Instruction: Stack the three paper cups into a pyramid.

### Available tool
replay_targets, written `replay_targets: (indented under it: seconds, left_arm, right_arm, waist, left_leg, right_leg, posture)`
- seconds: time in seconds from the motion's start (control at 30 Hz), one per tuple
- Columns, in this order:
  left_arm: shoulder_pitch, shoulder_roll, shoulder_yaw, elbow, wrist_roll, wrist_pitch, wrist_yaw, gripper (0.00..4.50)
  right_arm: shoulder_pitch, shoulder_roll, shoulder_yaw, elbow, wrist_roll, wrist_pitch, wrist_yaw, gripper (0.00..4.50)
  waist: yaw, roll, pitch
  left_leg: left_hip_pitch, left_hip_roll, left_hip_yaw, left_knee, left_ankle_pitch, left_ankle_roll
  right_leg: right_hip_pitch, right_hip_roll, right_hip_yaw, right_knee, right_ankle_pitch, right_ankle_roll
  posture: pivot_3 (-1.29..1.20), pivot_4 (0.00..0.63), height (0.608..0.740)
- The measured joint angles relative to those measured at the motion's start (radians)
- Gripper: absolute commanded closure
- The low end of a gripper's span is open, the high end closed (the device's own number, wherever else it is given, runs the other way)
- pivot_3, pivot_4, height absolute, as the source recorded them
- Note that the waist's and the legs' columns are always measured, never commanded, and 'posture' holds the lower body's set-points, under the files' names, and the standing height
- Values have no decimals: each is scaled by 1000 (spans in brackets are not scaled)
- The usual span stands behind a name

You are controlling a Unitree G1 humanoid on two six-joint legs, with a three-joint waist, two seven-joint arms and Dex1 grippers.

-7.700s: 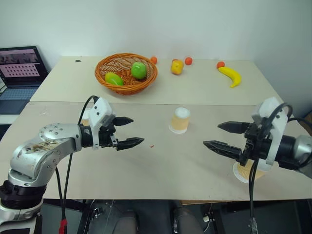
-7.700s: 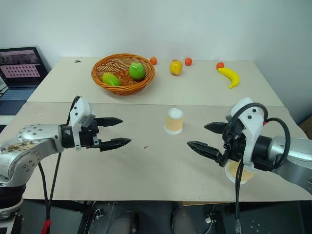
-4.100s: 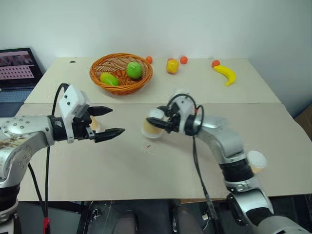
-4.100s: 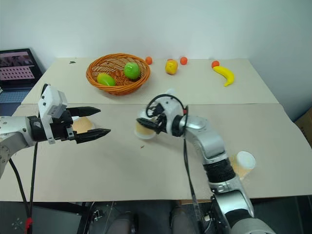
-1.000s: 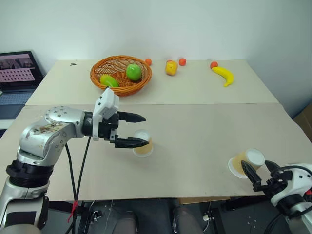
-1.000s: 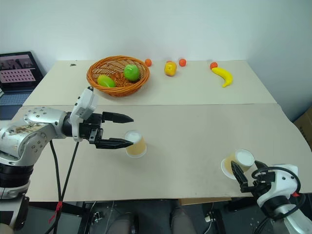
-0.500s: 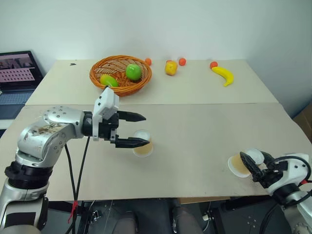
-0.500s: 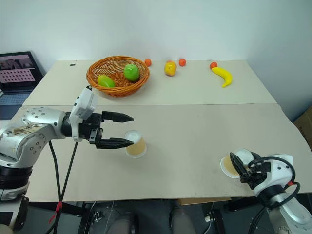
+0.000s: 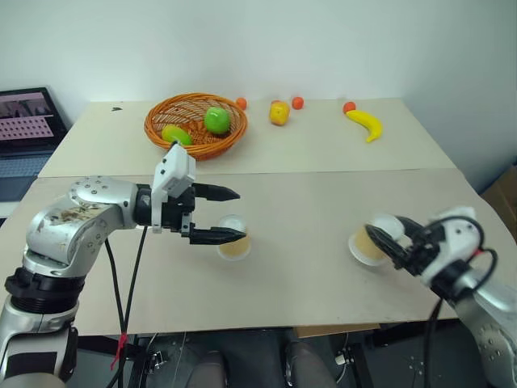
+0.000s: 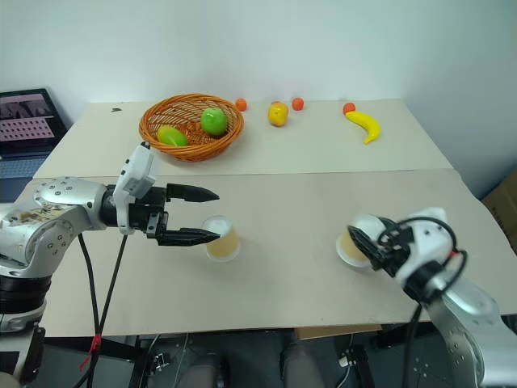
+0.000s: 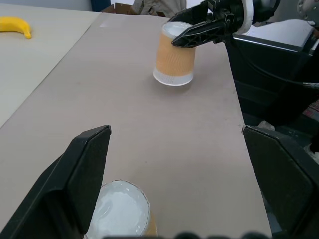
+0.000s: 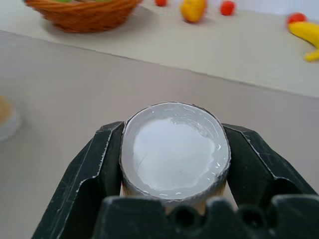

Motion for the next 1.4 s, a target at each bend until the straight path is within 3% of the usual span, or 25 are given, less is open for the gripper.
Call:
replay_targets:
  seconds: [0.27, 0.67, 1.0, 1.4]
  left_arm:
    - [47, 18, 34, -30, -3, 2, 32, 0]
    - [156, 75, 103, -96, -22, 6, 72, 0]
    - [165, 85, 113, -127, -37, 6, 99, 0]
    - [170, 87, 121, -134, -41, 5, 117, 0]
  right_arm:
    - [-212, 36, 245, 74, -15, 38, 9, 1861]
    - [-273, 126, 395, 193, -83, -6, 54, 1861]
    - [-320, 209, 478, 287, -162, -78, 95, 1861]
    - [-365, 256, 492, 325, -205, -90, 117, 1861]
  waist:
    - [5, 0, 0]
    - [-1, 0, 0]
    - [1, 0, 0]
    - [0, 0, 0]
  left_leg:
    - [-6, 0, -1, 0, 0, 0]
    - [-6, 0, -1, 0, 0, 0]
    - [-8, 0, -1, 0, 0, 0]
    - [-9, 0, -1, 0, 0, 0]
  right_leg:
    - [-3, 0, 0, -3, 0, 2]
    - [-6, 0, 0, 0, 0, 1]
    - [-8, 0, 0, 0, 0, 1]
    - [-9, 0, 0, 1, 0, 1]
  posture:
    - [0, 150, 737]
    - [0, 150, 737]
    - [0, 150, 737]
    - [0, 150, 737]
